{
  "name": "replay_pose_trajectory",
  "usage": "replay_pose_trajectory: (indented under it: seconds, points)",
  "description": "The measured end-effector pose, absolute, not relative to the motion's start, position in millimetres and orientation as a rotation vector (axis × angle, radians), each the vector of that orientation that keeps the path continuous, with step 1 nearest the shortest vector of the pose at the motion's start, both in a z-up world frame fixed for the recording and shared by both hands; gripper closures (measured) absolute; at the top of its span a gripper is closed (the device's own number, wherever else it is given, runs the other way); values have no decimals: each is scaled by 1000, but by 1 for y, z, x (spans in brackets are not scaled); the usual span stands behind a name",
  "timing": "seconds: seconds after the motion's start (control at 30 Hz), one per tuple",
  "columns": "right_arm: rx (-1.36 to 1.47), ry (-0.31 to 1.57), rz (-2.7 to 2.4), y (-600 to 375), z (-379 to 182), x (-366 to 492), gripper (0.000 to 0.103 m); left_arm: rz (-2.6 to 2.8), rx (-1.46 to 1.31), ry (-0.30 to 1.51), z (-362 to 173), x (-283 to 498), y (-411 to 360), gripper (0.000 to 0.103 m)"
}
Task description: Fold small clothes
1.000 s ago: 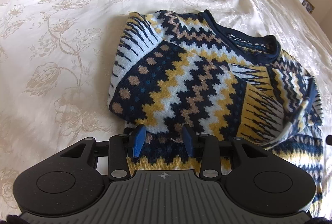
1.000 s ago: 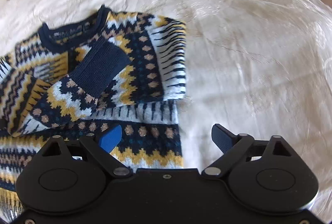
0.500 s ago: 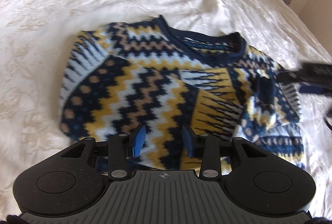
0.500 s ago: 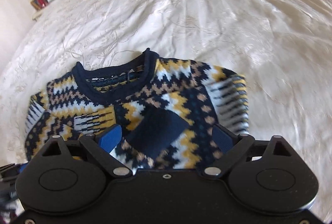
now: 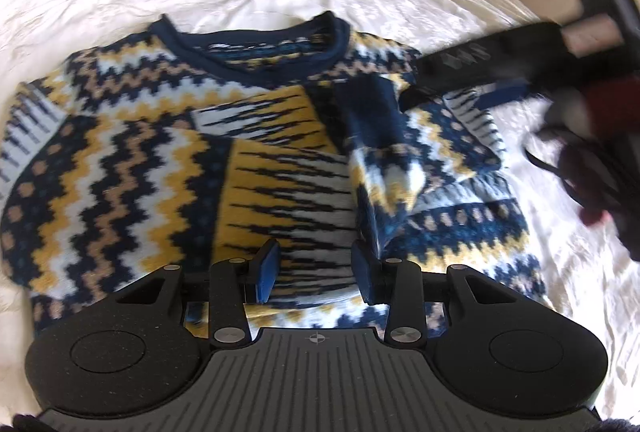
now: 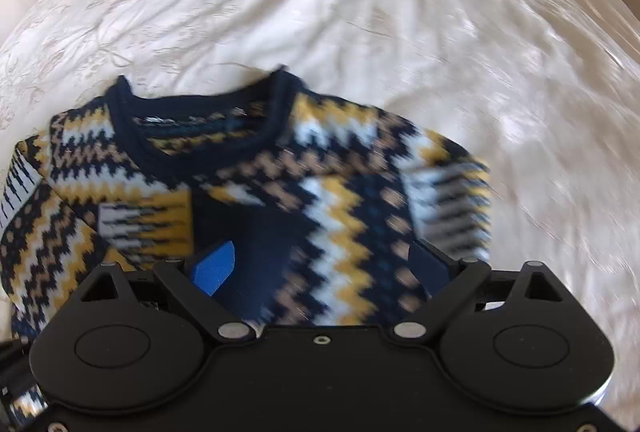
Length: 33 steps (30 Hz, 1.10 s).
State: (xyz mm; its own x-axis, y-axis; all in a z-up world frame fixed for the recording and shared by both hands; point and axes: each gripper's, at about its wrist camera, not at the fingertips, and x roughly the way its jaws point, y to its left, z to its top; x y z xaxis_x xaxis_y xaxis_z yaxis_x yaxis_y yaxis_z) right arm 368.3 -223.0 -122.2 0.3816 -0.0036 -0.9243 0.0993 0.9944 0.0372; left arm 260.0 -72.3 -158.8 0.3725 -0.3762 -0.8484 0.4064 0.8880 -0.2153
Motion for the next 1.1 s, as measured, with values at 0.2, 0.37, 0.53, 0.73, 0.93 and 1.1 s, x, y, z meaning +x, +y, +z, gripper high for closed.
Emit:
replay_pose_trajectory:
  seconds: [0.2, 0.37, 0.53, 0.73, 0.93, 1.1]
  points:
    - [210, 1191, -163, -278, -116, 305, 9, -564, 56, 1052, -157, 258, -94, 65]
    - [276, 1183, -201, -302, -114, 268, 9, -622, 107, 1010, -150, 256, -117, 65]
    - [317, 1164, -193, -307, -114, 252, 9, -745, 208, 950, -140, 242, -137, 65]
    - [358, 1124, -115, -301, -114, 255, 9, -685, 161, 946, -131, 230, -116, 65]
    - [357, 1146, -19, -290, -133, 266, 13, -510, 90, 980, -125, 223, -60, 65]
    - [365, 1145, 37, -284, -147, 268, 26, -358, 16, 1029, -126, 217, -14, 65]
